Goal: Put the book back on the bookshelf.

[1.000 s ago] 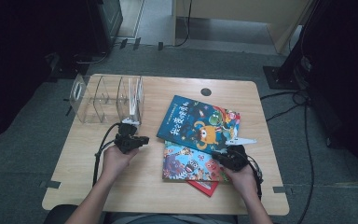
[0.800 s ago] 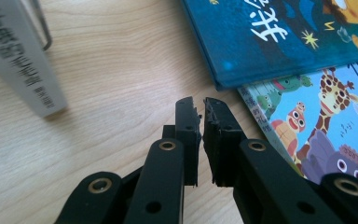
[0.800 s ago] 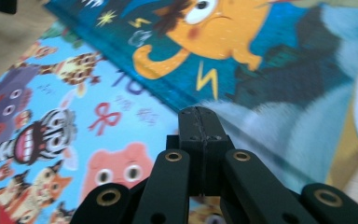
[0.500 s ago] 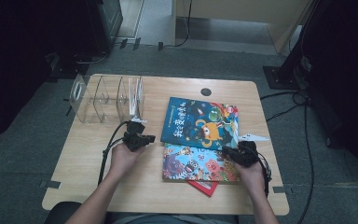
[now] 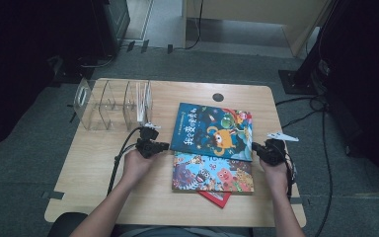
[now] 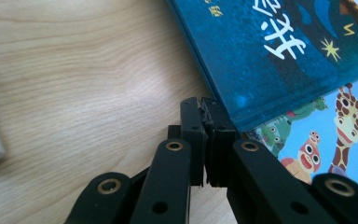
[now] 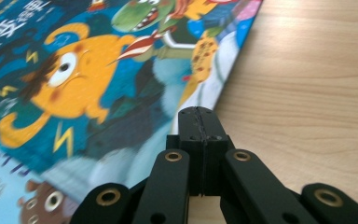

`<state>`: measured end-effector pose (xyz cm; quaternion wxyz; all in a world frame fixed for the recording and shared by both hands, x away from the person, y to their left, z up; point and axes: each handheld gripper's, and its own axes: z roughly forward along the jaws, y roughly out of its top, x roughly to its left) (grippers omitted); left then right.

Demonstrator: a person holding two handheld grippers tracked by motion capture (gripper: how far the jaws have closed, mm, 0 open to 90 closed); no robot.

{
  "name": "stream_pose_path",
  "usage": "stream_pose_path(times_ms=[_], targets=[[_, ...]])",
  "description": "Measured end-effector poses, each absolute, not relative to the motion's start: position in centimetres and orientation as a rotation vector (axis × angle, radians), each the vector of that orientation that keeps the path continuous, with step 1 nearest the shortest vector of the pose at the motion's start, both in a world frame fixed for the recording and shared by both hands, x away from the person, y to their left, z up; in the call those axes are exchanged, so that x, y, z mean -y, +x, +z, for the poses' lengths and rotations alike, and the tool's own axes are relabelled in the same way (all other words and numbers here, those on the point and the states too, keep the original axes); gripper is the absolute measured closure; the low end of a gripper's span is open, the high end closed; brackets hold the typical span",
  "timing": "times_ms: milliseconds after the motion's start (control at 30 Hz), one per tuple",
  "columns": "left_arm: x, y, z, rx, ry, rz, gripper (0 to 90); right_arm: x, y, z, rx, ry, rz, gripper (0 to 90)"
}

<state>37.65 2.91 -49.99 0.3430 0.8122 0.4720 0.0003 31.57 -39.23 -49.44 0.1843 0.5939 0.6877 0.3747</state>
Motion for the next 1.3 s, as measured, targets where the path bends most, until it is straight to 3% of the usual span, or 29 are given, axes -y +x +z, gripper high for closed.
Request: stream_pose_path(times_ms=[1300], targets=[[-3.3, 33.4, -49.2, -1.194, 2.112, -0.028, 90.0, 40.2, 32.9, -50.2, -2.050, 1.671, 1.076, 90.0]])
